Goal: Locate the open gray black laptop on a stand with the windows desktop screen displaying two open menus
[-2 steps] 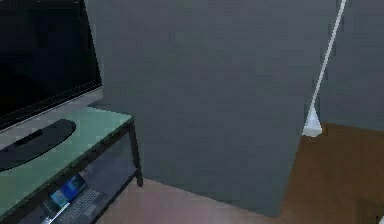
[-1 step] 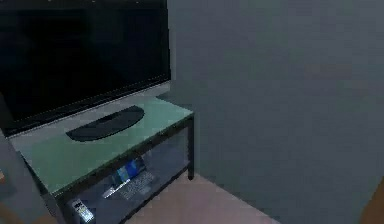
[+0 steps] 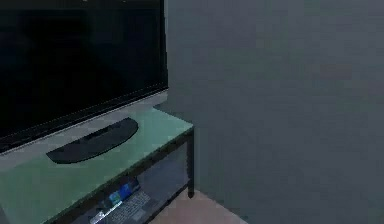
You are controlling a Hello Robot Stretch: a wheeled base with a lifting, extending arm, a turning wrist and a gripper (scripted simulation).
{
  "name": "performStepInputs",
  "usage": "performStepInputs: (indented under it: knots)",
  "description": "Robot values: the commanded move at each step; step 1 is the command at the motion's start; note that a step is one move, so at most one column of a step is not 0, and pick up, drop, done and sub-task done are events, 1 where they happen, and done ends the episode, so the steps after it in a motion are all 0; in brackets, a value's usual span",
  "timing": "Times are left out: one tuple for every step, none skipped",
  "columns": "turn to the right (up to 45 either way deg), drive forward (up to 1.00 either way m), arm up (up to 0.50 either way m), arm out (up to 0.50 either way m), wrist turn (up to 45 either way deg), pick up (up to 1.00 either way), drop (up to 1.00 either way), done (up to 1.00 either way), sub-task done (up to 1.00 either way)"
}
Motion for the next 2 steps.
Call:
performStepInputs:
  knots:
    - [-21.0,0.00,0.00,0.00,0.0,0.00,0.00,0.00,0.00]
    - [0.0,0.00,0.00,0.00,0.0,0.00,0.00,1.00,0.00]
